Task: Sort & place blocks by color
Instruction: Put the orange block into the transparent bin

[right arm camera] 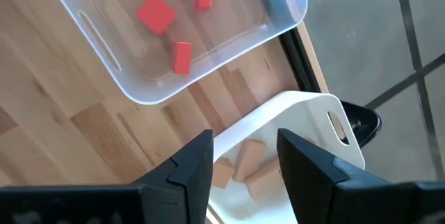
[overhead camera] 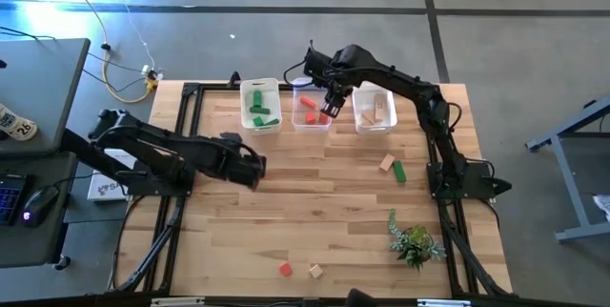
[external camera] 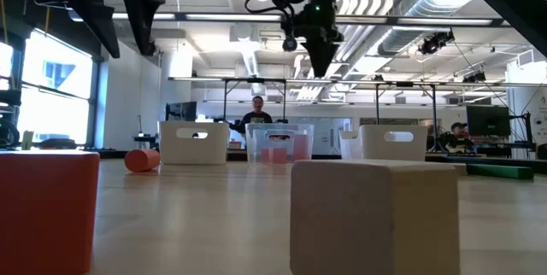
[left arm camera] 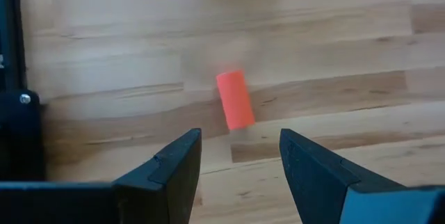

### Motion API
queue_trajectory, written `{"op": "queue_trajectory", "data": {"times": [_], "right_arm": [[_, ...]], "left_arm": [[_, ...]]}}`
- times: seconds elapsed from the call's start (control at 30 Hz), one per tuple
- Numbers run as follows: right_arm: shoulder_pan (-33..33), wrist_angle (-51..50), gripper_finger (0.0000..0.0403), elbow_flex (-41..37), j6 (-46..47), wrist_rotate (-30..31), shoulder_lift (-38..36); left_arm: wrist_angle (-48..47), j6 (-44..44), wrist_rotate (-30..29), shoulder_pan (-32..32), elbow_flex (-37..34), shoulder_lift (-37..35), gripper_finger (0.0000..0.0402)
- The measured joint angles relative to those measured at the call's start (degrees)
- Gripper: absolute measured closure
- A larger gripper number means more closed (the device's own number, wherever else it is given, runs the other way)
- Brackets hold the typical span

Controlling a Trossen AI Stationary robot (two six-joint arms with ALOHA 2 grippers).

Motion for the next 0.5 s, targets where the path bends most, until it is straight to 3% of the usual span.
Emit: {"op": "queue_trajectory", "data": {"times": [0.5], "right_arm": [[2.97,0.89,0.0256,-0.03,-0.14,-0.15,0.02]], "left_arm": [[6.55,-2.24,2.32,0.24,0.0,13.75,0.0218]]}}
